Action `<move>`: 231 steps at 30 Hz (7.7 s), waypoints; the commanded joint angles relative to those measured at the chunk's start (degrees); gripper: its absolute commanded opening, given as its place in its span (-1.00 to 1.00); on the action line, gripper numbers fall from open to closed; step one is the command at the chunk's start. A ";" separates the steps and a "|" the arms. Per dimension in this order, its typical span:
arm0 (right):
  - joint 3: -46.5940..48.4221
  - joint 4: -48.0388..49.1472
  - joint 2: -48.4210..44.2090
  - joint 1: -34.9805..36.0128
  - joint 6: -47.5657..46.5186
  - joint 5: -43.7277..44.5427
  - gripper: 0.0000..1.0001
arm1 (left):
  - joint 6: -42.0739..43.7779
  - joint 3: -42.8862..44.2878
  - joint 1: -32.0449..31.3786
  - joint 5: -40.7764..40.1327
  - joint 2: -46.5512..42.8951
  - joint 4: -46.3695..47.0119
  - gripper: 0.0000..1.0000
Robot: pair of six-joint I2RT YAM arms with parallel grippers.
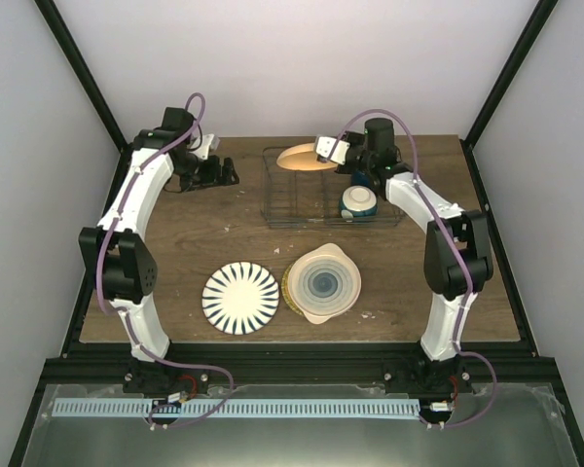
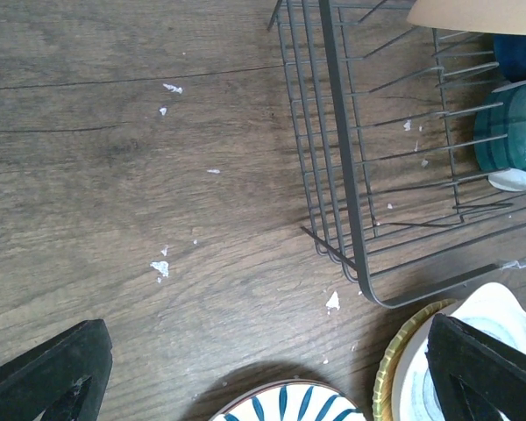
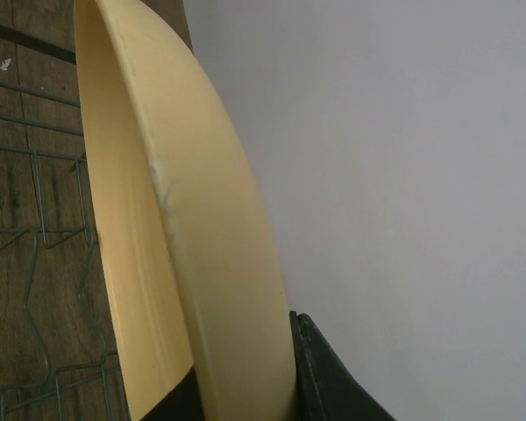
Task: Load the mixed dishes into the dish rack
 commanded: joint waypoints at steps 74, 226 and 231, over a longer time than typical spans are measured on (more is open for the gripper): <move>8.16 -29.33 -11.60 8.51 52.91 23.84 0.28 | -24.71 -47.45 -8.99 -7.02 -21.39 1.45 0.99; 5.54 -46.31 8.51 15.92 77.81 -33.06 0.65 | -37.07 -60.16 3.60 17.56 -48.69 18.51 -1.00; 7.48 -45.57 9.91 15.96 77.17 -35.44 0.49 | -36.13 -58.15 0.97 18.43 -45.14 20.74 -1.00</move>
